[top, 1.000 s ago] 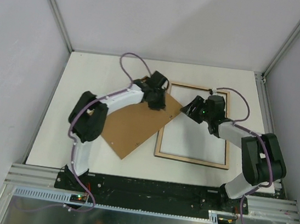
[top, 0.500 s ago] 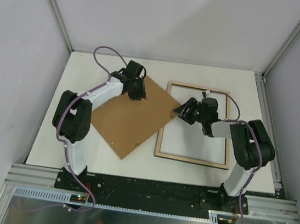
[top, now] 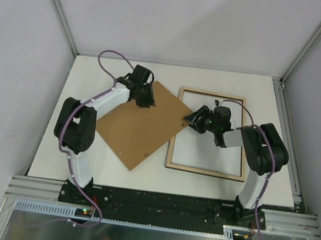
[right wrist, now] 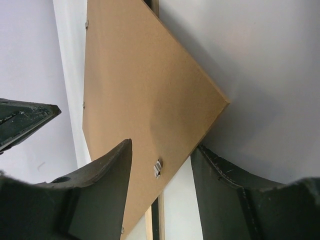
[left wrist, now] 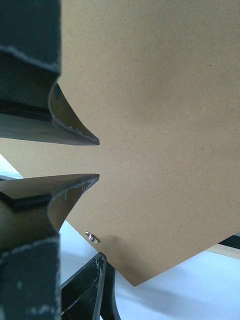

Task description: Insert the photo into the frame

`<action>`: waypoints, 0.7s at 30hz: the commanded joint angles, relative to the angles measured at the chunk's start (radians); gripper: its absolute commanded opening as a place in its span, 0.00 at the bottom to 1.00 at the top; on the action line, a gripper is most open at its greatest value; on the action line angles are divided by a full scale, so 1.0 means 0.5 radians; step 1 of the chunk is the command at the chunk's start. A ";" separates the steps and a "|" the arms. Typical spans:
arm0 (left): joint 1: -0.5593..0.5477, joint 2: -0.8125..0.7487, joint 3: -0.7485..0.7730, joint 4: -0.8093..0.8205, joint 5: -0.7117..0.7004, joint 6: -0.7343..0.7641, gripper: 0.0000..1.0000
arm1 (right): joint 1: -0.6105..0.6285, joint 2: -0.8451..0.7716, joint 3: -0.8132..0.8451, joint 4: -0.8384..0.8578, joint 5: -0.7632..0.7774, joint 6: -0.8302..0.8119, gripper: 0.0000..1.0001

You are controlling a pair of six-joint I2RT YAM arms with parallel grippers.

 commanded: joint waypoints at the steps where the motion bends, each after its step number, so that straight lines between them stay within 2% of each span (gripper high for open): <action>1: 0.032 -0.138 -0.021 0.052 0.052 0.052 0.34 | 0.030 0.054 -0.006 0.206 -0.026 0.060 0.55; 7: 0.057 -0.167 -0.036 0.065 0.088 0.070 0.34 | 0.053 0.149 -0.006 0.437 -0.074 0.178 0.53; 11: 0.075 -0.179 -0.039 0.075 0.134 0.088 0.35 | 0.073 0.159 -0.006 0.499 -0.053 0.200 0.47; 17: 0.123 -0.191 -0.002 0.114 0.227 0.119 0.40 | 0.087 0.076 -0.006 0.512 -0.027 0.192 0.12; 19: 0.150 -0.189 0.025 0.130 0.257 0.130 0.42 | 0.086 0.012 -0.006 0.490 -0.017 0.171 0.04; 21: 0.199 -0.183 0.071 0.147 0.319 0.146 0.46 | 0.084 -0.077 -0.006 0.438 -0.006 0.140 0.01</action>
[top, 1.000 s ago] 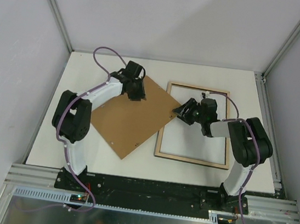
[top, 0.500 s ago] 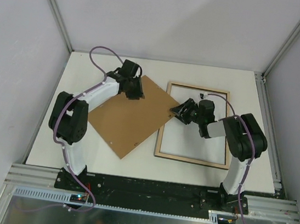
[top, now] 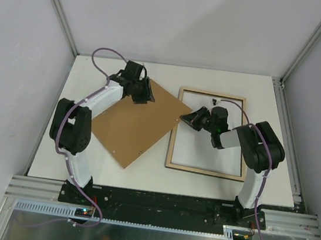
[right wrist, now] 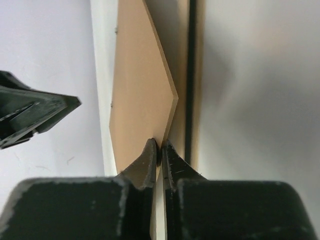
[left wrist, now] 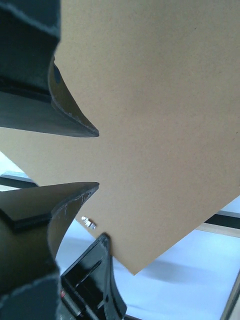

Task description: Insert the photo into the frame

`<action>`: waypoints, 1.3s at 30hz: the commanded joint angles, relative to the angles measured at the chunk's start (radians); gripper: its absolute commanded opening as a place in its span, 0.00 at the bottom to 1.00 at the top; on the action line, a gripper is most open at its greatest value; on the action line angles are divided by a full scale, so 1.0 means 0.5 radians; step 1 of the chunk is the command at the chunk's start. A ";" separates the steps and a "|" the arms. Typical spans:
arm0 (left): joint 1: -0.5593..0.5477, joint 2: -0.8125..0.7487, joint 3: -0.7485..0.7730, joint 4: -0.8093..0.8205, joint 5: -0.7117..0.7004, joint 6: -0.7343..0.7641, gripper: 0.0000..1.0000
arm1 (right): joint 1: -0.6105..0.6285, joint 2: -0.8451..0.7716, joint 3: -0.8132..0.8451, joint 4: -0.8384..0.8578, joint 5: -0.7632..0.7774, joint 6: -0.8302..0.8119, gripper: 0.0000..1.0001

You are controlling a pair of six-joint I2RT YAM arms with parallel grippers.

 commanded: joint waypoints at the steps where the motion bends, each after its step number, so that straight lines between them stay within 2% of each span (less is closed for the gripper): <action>1: 0.112 -0.108 0.128 0.091 0.160 0.090 0.48 | 0.004 -0.270 0.003 0.039 0.033 -0.120 0.00; 6: 0.280 -0.040 0.346 0.103 0.327 0.222 0.62 | -0.083 -0.569 0.007 -0.194 -0.072 -0.249 0.00; 14: 0.517 0.182 0.771 0.160 0.681 0.454 0.77 | -0.245 -1.090 0.088 -0.694 -0.249 -0.669 0.00; 20: 0.588 0.472 1.075 0.251 1.332 0.691 0.88 | -0.299 -1.255 0.118 -0.818 -0.357 -0.766 0.00; 24: 0.604 0.629 1.158 0.264 1.609 0.827 0.91 | -0.302 -1.319 0.143 -0.909 -0.371 -0.824 0.00; 31: 0.628 0.808 1.160 0.290 2.135 0.896 0.91 | -0.302 -1.354 0.150 -0.940 -0.399 -0.850 0.00; 39: 0.627 0.791 0.928 0.291 2.495 1.030 0.91 | -0.320 -1.295 0.150 -0.859 -0.420 -0.834 0.00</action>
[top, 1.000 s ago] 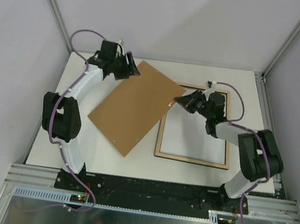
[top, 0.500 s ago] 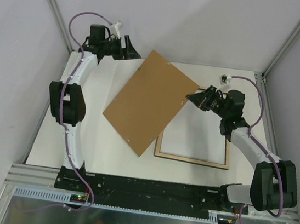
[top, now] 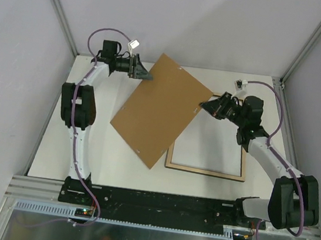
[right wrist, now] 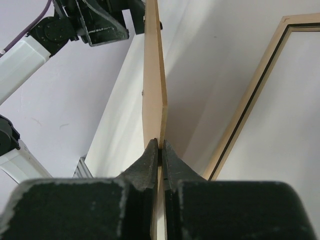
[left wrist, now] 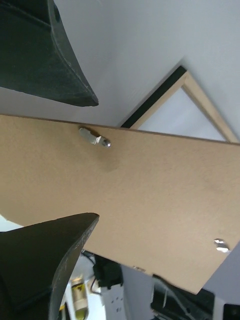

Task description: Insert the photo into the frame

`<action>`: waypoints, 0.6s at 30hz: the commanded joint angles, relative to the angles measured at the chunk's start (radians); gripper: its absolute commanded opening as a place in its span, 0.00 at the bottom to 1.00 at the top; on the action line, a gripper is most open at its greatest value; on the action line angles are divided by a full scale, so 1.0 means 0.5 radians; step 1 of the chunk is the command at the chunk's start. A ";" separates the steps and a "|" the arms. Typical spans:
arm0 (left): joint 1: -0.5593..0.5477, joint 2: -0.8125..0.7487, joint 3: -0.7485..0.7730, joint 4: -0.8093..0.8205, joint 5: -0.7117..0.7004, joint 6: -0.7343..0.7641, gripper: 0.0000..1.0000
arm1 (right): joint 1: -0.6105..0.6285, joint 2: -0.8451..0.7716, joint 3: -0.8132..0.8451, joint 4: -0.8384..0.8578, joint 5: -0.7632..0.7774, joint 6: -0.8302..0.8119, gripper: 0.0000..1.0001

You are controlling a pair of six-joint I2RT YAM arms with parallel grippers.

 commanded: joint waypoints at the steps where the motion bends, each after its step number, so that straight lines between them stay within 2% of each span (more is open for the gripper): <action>1: 0.013 -0.057 -0.099 0.040 0.339 0.134 0.91 | -0.025 0.007 0.092 0.133 -0.065 -0.067 0.00; 7: 0.002 -0.031 -0.191 0.038 0.452 0.128 0.81 | -0.170 0.174 0.103 0.401 -0.162 0.042 0.00; 12: -0.008 -0.080 -0.295 0.040 0.480 0.139 0.63 | -0.321 0.420 0.148 0.698 -0.330 0.237 0.00; 18: -0.052 -0.153 -0.416 0.038 0.491 0.149 0.47 | -0.365 0.678 0.246 0.967 -0.479 0.403 0.00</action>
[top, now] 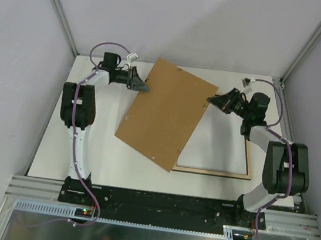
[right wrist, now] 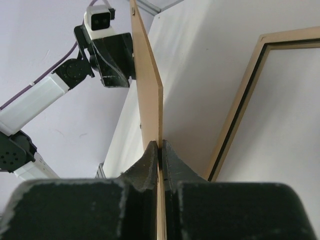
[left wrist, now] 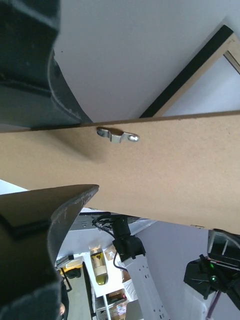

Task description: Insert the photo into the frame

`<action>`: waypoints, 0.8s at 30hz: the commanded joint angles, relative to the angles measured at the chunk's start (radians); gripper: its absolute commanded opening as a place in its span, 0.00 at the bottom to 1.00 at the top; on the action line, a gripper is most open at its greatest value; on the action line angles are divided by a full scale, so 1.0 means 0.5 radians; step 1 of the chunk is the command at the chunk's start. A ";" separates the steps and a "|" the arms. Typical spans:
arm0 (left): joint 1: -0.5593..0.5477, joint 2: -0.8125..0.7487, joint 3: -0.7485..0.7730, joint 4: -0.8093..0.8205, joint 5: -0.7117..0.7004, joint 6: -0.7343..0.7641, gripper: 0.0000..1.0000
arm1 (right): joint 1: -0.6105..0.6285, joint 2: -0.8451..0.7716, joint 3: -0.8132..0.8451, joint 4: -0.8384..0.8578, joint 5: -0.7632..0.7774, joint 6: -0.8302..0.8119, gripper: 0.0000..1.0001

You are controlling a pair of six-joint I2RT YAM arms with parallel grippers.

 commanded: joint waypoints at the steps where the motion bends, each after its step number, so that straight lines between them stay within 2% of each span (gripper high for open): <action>1: -0.065 -0.162 -0.073 0.001 0.145 0.022 0.44 | -0.032 0.131 0.158 0.427 -0.066 0.151 0.00; 8: -0.124 -0.267 -0.174 -0.002 0.139 -0.009 0.16 | -0.064 0.372 0.162 0.819 -0.163 0.406 0.00; 11: -0.128 -0.341 -0.166 -0.001 0.101 -0.060 0.03 | -0.069 0.473 0.168 0.978 -0.194 0.529 0.08; 13: -0.128 -0.405 -0.140 -0.001 0.064 -0.103 0.01 | -0.062 0.521 0.174 1.072 -0.205 0.603 0.15; 18: -0.135 -0.529 -0.068 0.025 -0.006 -0.274 0.00 | -0.010 0.577 0.180 1.256 -0.215 0.735 0.41; 24: -0.156 -0.716 -0.183 0.256 -0.149 -0.646 0.00 | 0.050 0.623 0.185 1.591 -0.216 0.988 0.65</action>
